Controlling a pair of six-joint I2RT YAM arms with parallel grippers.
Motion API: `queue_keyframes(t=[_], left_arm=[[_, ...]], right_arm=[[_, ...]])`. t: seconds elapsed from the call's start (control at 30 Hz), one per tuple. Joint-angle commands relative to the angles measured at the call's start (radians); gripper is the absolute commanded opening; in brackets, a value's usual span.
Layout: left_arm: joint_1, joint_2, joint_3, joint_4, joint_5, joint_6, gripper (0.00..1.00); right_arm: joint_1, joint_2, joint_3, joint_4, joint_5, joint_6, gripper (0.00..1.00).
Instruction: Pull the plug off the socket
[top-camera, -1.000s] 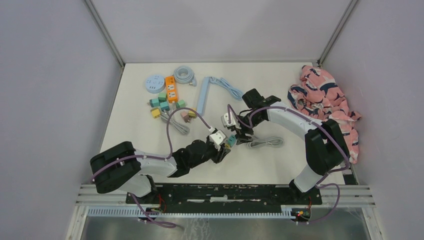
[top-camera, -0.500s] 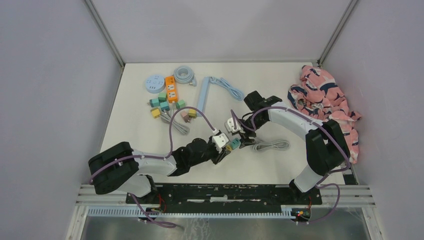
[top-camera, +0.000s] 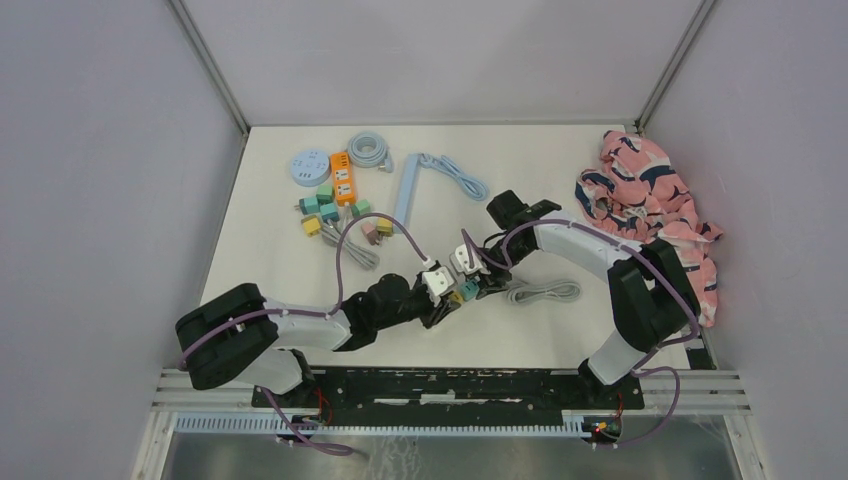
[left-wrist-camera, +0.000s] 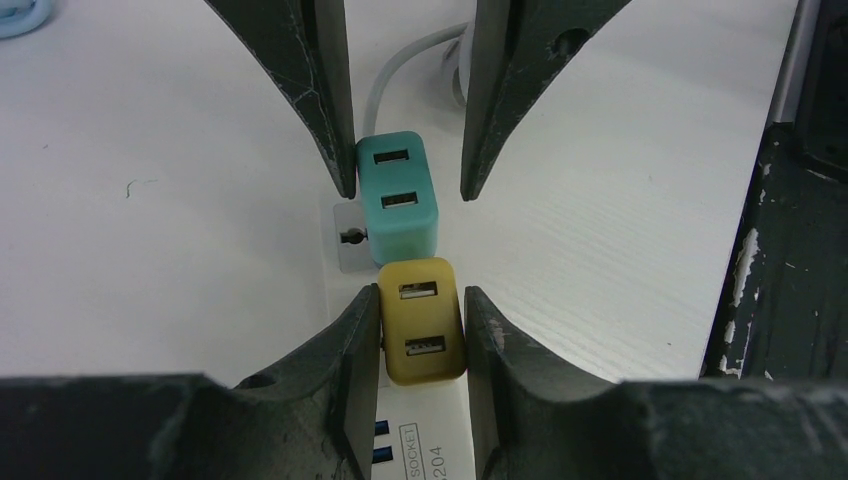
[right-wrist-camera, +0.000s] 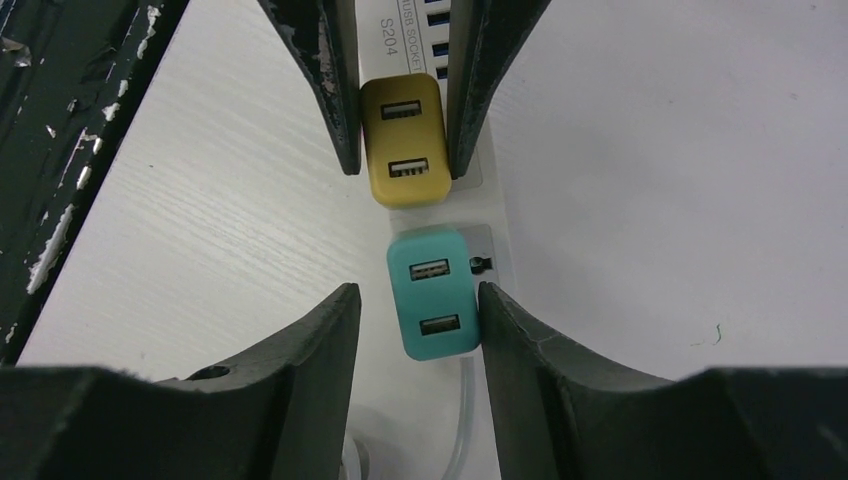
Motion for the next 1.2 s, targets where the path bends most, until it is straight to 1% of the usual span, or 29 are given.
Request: queue_keyframes(t=[0.0,0.1,0.13,0.2,0.23,0.3,0.33,0.43,0.53,0.6,0.67,0.8,0.87,0.93,1.0,1.1,1.17], left_arm=[[0.011,0.009,-0.021,0.056,0.063,0.016,0.03],[0.018,0.010,-0.022,0.066,0.068,0.003,0.06],[0.019,0.009,-0.025,0.073,0.066,-0.004,0.11],[0.021,0.003,-0.036,0.099,0.067,-0.016,0.29],[0.022,-0.001,-0.043,0.113,0.070,-0.020,0.41],[0.022,-0.006,-0.057,0.137,0.075,-0.023,0.55],[0.023,-0.005,-0.060,0.142,0.072,-0.024,0.60],[0.023,-0.001,-0.066,0.146,0.062,-0.029,0.67],[0.022,0.009,-0.069,0.151,0.052,-0.031,0.68],[0.022,0.013,-0.070,0.162,0.044,-0.031,0.67],[0.022,0.017,-0.070,0.176,0.038,-0.032,0.63],[0.022,0.031,-0.057,0.174,0.038,-0.030,0.41],[0.023,0.039,-0.054,0.169,0.037,-0.031,0.25],[0.024,0.045,-0.057,0.171,0.038,-0.030,0.14],[0.023,0.050,-0.063,0.179,0.040,-0.030,0.05],[0.025,0.062,-0.067,0.190,0.052,-0.030,0.03],[0.026,0.074,-0.066,0.197,0.061,-0.030,0.03]], right_arm=[[0.022,0.001,-0.004,0.040,-0.014,0.028,0.50],[0.030,0.008,0.007,0.028,-0.005,0.028,0.36],[0.030,0.010,0.014,0.022,-0.002,0.029,0.31],[0.030,0.010,0.024,0.006,0.001,0.029,0.23],[0.030,0.011,0.027,0.001,0.003,0.029,0.21],[0.030,0.013,0.035,-0.014,0.004,0.028,0.16],[0.030,0.014,0.041,-0.023,0.004,0.028,0.15],[0.030,0.020,0.053,-0.039,0.002,0.030,0.11],[0.030,0.021,0.053,-0.041,-0.001,0.030,0.10],[0.030,0.021,0.054,-0.045,-0.005,0.028,0.09],[0.030,0.019,0.054,-0.049,-0.010,0.023,0.07],[0.029,0.021,0.054,-0.054,-0.013,0.018,0.02],[0.030,0.021,0.055,-0.055,-0.013,0.016,0.00],[0.030,0.018,0.054,-0.057,-0.013,0.017,0.00],[0.031,0.018,0.054,-0.057,-0.019,0.018,0.00],[0.044,0.011,0.049,-0.050,-0.049,0.027,0.00],[0.059,0.004,0.046,-0.018,-0.065,0.075,0.00]])
